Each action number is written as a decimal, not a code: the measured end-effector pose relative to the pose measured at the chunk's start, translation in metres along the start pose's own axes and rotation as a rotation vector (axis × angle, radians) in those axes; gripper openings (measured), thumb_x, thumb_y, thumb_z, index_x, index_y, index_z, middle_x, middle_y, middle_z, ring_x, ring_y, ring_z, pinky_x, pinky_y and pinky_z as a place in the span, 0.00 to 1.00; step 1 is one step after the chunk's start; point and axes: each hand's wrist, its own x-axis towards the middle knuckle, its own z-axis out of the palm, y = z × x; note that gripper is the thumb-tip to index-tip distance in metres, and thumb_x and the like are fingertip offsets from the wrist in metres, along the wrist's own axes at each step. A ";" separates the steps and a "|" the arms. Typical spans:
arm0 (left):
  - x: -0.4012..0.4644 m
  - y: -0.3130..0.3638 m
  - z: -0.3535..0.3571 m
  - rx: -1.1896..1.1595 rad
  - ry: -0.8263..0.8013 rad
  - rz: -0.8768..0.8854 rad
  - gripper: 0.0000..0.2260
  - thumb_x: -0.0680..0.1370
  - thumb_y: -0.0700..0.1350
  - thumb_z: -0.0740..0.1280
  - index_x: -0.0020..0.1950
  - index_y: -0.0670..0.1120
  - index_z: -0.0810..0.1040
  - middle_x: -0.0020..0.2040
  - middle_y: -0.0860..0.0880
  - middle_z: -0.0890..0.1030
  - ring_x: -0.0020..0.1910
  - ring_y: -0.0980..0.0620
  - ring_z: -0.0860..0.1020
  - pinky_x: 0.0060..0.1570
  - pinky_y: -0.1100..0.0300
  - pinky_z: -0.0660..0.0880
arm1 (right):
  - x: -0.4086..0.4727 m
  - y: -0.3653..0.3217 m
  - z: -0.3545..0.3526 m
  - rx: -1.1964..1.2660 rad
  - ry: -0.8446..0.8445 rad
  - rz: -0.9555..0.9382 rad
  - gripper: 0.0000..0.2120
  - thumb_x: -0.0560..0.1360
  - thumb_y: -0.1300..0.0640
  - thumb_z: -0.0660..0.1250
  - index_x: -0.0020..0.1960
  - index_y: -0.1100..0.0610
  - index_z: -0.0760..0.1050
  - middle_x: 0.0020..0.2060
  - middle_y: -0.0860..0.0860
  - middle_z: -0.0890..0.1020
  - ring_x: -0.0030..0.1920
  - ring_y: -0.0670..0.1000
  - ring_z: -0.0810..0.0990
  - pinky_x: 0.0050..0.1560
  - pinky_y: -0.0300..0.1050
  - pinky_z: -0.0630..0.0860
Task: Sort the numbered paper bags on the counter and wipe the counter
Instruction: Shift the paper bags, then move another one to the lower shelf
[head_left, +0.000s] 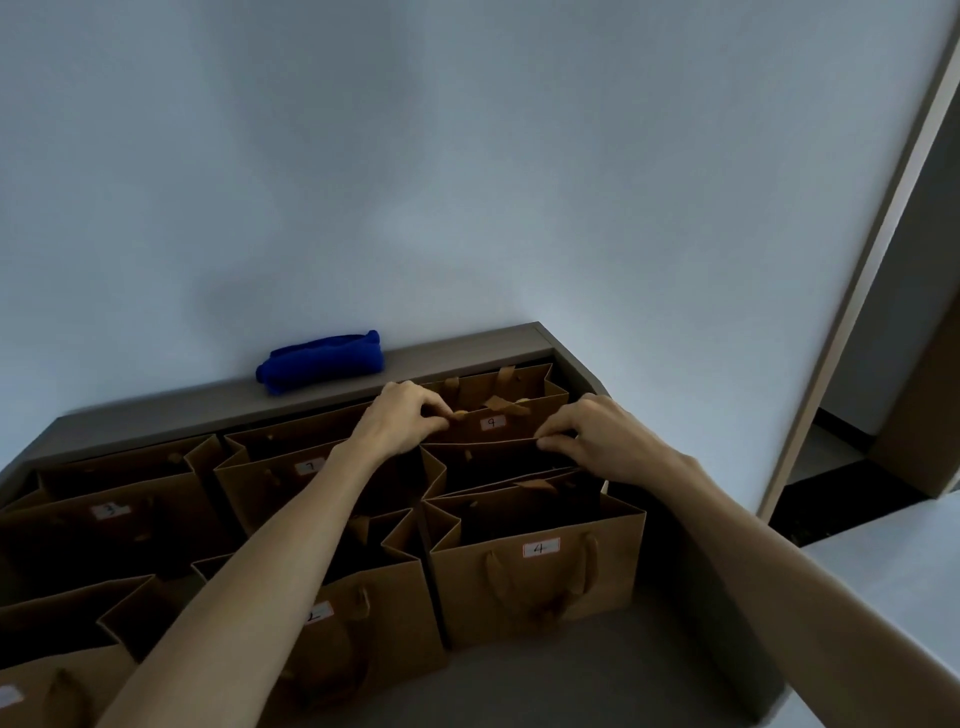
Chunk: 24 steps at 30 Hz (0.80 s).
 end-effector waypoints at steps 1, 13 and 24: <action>-0.001 0.000 0.000 -0.010 -0.017 0.020 0.09 0.76 0.44 0.70 0.56 0.50 0.83 0.58 0.50 0.82 0.59 0.54 0.77 0.60 0.57 0.71 | 0.000 0.001 0.000 0.006 -0.007 -0.001 0.10 0.78 0.52 0.66 0.55 0.52 0.83 0.50 0.45 0.84 0.49 0.42 0.80 0.55 0.42 0.77; -0.020 -0.010 -0.005 -0.099 -0.101 0.102 0.09 0.75 0.43 0.70 0.54 0.51 0.83 0.54 0.55 0.82 0.53 0.62 0.77 0.53 0.68 0.71 | 0.004 0.003 -0.009 0.038 -0.084 -0.062 0.09 0.78 0.52 0.67 0.53 0.53 0.84 0.40 0.39 0.79 0.41 0.38 0.77 0.42 0.27 0.68; 0.004 -0.005 0.000 0.000 0.015 0.069 0.10 0.77 0.42 0.68 0.58 0.48 0.82 0.56 0.49 0.82 0.52 0.55 0.79 0.60 0.55 0.74 | 0.007 0.002 -0.005 0.082 -0.065 0.004 0.12 0.78 0.51 0.66 0.57 0.54 0.82 0.52 0.46 0.84 0.50 0.42 0.80 0.53 0.34 0.73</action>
